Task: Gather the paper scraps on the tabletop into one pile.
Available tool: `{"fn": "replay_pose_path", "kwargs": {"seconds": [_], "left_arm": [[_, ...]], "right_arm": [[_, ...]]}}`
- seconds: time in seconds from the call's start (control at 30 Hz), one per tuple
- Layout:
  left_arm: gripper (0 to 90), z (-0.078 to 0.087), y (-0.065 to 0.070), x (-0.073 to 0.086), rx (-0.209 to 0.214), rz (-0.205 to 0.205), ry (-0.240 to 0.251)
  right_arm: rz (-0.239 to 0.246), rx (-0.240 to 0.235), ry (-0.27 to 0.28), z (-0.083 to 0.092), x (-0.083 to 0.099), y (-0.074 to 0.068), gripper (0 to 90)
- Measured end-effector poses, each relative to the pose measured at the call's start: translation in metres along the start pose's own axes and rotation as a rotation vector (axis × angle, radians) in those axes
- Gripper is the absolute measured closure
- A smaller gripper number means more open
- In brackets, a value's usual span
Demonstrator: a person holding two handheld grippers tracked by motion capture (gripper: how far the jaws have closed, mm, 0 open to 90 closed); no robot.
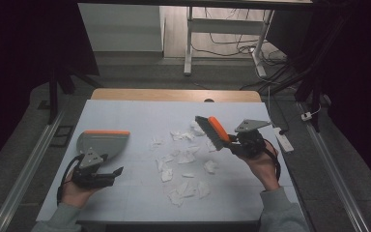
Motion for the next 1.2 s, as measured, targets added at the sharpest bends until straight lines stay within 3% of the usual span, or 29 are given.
{"fn": "replay_pose_path", "kwargs": {"seconds": [0.2, 0.33, 0.43, 0.77, 1.03, 1.2], "left_arm": [[25.7, -0.002, -0.003, 0.002, 0.013, 0.013, 0.003], [25.8, -0.004, -0.003, 0.003, 0.022, 0.002, 0.0], [25.7, -0.004, -0.004, 0.005, 0.025, 0.002, 0.001], [25.8, -0.006, -0.005, 0.011, 0.038, 0.006, 0.008], [25.8, -0.009, -0.006, 0.013, 0.042, 0.01, 0.005], [25.8, -0.008, -0.006, 0.013, 0.038, 0.01, 0.007]], "right_arm": [[-0.03, 0.032, -0.037, -0.011, -0.013, 0.01, 69.6], [-0.015, 0.094, -0.134, -0.03, -0.032, 0.025, 69.6], [-0.011, 0.115, -0.194, -0.047, -0.046, 0.035, 69.6], [0.026, 0.213, -0.419, -0.106, -0.079, 0.052, 69.6], [0.076, 0.254, -0.48, -0.137, -0.089, 0.054, 69.6], [0.096, 0.245, -0.499, -0.148, -0.091, 0.054, 69.7]]}}
Point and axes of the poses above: each handheld gripper's, and its own axes: z roughly backward along the jaws, x roughly out of its underside, y roughly to its right, the point moved 1 cm from there along -z, roughly forward along the jaws, and after that the axes turned 13 degrees about -z, right-handed, at the moved point
